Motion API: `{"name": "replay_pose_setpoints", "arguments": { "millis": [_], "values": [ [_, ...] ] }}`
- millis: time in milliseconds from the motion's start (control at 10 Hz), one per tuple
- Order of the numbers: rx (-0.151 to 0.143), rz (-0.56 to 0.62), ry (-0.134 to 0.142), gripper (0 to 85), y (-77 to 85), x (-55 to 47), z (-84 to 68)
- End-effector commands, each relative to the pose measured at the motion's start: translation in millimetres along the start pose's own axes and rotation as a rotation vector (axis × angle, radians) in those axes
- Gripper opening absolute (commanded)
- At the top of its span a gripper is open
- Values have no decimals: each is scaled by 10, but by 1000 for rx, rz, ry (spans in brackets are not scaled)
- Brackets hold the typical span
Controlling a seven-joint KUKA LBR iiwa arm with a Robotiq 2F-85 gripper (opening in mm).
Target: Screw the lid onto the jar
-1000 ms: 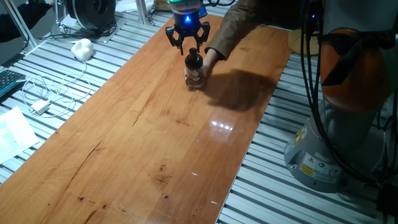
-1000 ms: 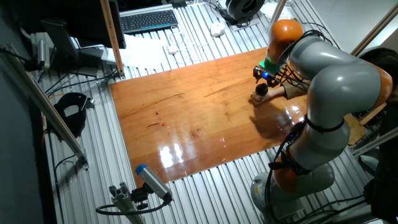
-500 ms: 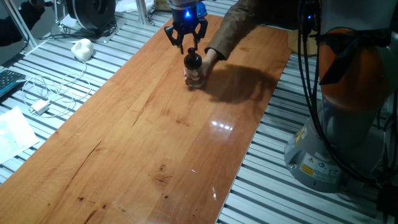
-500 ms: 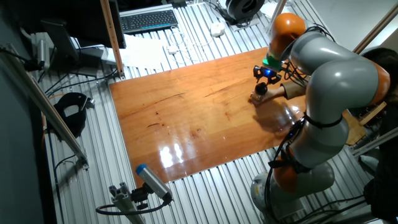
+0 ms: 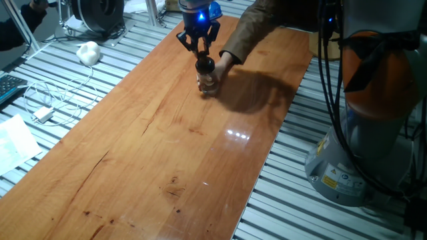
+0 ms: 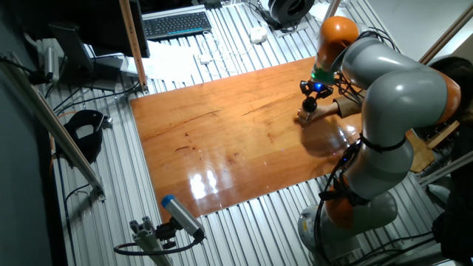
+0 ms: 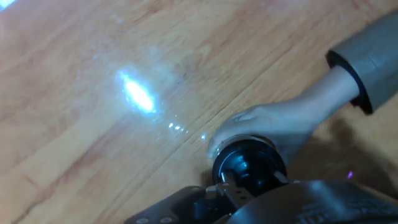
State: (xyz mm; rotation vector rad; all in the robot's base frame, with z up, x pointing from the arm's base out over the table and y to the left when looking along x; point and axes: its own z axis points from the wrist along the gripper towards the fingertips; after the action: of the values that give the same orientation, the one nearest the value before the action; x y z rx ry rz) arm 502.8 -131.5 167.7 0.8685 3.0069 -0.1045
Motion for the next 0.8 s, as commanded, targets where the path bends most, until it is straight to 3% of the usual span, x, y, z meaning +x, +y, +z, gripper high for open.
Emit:
{"name": "replay_pose_setpoints", "arguments": {
  "millis": [0,100,300,600,700],
  "values": [
    [-13,-613,-39,340,-3,0,1],
    [-21,-639,-42,340,-12,0,4],
    [10,-731,-57,340,-12,-3,3],
    [27,-862,-74,340,-8,-3,-3],
    [13,-859,-71,510,-10,-4,-4]
  ]
}}
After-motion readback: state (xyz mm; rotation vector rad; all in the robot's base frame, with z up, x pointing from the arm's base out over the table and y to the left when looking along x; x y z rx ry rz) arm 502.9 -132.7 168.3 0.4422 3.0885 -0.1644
